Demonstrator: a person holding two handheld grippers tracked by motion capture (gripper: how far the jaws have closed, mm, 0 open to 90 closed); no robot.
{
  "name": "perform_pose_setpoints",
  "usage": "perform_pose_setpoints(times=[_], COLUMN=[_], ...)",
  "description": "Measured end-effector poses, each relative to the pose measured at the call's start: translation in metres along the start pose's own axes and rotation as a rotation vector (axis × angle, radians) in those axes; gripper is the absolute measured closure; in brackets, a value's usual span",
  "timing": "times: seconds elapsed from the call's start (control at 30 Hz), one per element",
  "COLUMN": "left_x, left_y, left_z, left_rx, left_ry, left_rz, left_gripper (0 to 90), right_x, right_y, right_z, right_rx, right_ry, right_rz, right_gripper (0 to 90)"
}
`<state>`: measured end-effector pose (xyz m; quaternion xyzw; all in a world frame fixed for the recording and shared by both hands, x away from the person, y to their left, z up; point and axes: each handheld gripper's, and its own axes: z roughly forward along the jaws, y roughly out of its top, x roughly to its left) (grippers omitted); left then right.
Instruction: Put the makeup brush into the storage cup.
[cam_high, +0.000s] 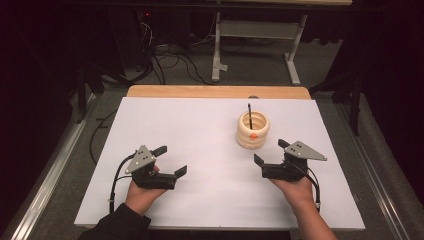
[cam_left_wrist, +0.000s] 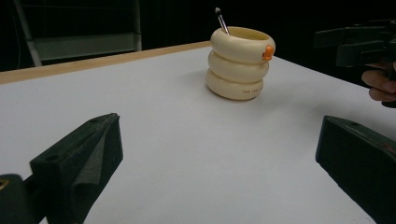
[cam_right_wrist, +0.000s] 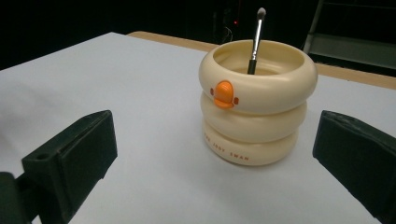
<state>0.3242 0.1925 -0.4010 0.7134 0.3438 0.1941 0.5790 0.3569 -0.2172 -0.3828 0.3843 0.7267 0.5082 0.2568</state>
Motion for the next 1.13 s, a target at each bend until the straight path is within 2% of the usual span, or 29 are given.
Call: perform_pose_setpoints(times=[0.5, 1.13], left_x=[-0.006, -0.008], left_y=[-0.002, -0.004], left_z=[0.003, 0.004], left_rx=[0.015, 0.026], left_ry=[-0.011, -0.01], left_rz=[-0.003, 0.001], left_gripper=[1.1, 1.1], right_x=[0.002, 0.003], right_y=[-0.013, -0.017], right_z=[-0.028, -0.03], right_rx=[-0.012, -0.025], right_ry=[-0.008, -0.004], right_rz=[-0.027, -0.026], right_gripper=[1.0, 1.0])
